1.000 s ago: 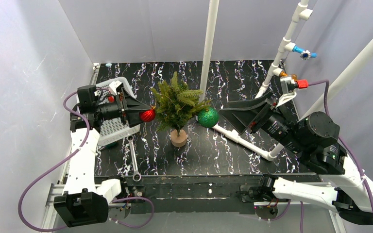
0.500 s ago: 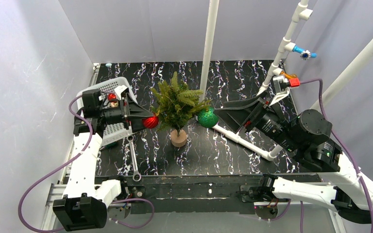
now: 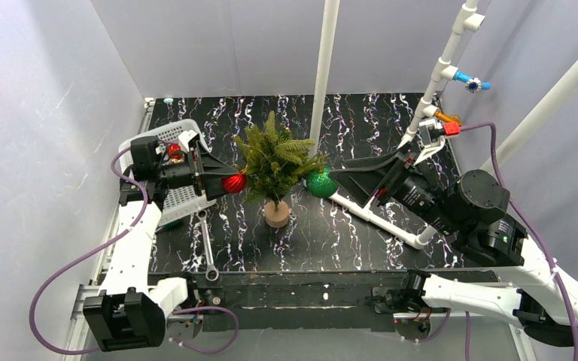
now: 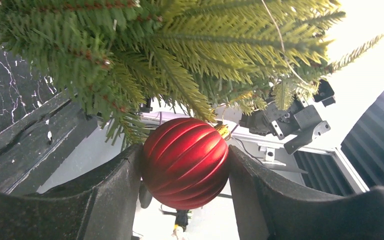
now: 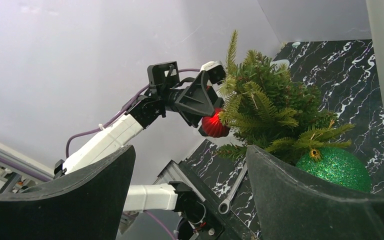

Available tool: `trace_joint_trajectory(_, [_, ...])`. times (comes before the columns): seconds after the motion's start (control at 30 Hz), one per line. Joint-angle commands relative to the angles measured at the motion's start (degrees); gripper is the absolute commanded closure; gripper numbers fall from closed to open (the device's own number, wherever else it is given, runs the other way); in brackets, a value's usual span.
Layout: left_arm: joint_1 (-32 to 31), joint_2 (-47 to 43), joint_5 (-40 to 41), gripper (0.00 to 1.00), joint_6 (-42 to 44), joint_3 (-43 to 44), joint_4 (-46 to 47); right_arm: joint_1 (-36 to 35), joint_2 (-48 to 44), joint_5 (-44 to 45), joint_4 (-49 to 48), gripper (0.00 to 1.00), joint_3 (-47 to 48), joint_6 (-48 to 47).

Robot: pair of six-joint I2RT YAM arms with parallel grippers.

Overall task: Decorate the small christmas tree
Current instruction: Hang the decoration item on the Christmas tree.

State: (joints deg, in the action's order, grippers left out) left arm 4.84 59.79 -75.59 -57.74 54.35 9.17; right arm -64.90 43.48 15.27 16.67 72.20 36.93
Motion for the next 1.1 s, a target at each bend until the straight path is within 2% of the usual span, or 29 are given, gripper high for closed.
trace_joint_trajectory(0.0, [-0.1, 0.3, -2.2, 1.0, -2.9, -1.2, 4.1, -0.1, -0.9, 0.8, -1.8, 0.1, 0.1, 0.0])
trace_joint_trajectory(0.3, [-0.1, 0.8, -1.7, 1.0, -2.7, -1.1, 3.0, -0.1, -0.9, 0.7, -1.7, 0.1, 0.1, 0.0])
trace_joint_trajectory(0.5, [-0.1, -0.4, -2.2, 1.0, -7.2, -0.7, 7.7, 0.0, -1.4, 0.9, -1.6, 0.1, -0.1, 0.0])
trace_joint_trajectory(1.07, [-0.1, -3.0, -5.1, 1.0, -7.8, -1.8, 6.1, -0.1, -1.7, 0.3, -1.6, 0.1, -0.3, 0.2])
